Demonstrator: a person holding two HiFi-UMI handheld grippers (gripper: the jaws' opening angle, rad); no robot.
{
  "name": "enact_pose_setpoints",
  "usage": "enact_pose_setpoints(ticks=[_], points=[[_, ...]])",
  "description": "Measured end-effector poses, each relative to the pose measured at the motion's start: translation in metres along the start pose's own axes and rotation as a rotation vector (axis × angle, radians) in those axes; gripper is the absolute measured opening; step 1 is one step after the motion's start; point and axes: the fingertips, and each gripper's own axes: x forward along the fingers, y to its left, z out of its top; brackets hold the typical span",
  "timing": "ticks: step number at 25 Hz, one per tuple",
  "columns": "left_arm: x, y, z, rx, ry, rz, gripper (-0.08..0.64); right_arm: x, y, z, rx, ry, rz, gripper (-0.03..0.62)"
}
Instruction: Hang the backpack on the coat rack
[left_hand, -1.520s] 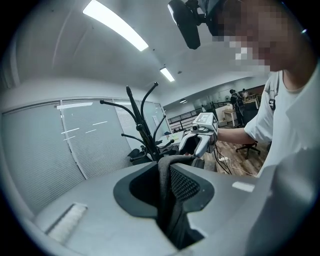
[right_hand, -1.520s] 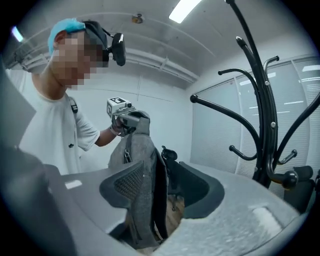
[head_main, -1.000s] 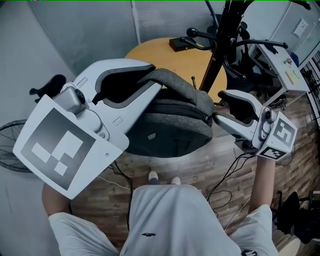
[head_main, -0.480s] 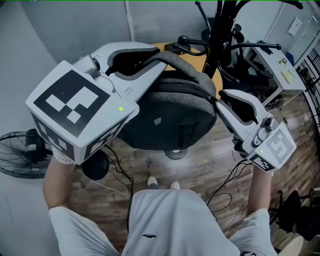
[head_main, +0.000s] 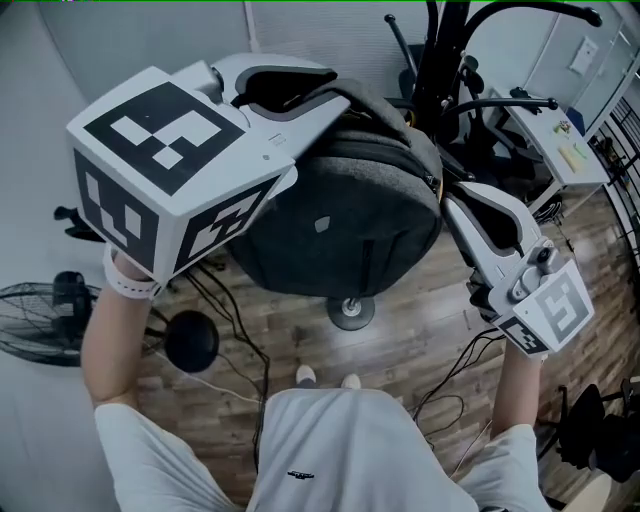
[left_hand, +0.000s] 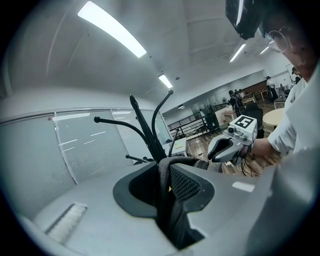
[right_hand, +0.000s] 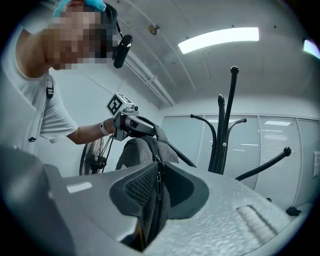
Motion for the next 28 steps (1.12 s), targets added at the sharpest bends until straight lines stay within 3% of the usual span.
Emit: enact_pose_setpoints(ticks=[9,14,28], points=[[0.016,0.019,-0.004,-0.064,-0.029,-0.064,0.101,0.0,0.002,-0.001,0.019,-0.004,0.004,0.034],[0.03,0.029,-0.015,-0.084,0.008,-0.074,0.104,0.0,0.001,-0.002,0.013,0.008,-0.008,0.034],[0.088,0.013,-0.039,-0.063,-0.037,-0.124,0.12,0.004,-0.009,-0.025,0.073,0.05,-0.068,0.034]])
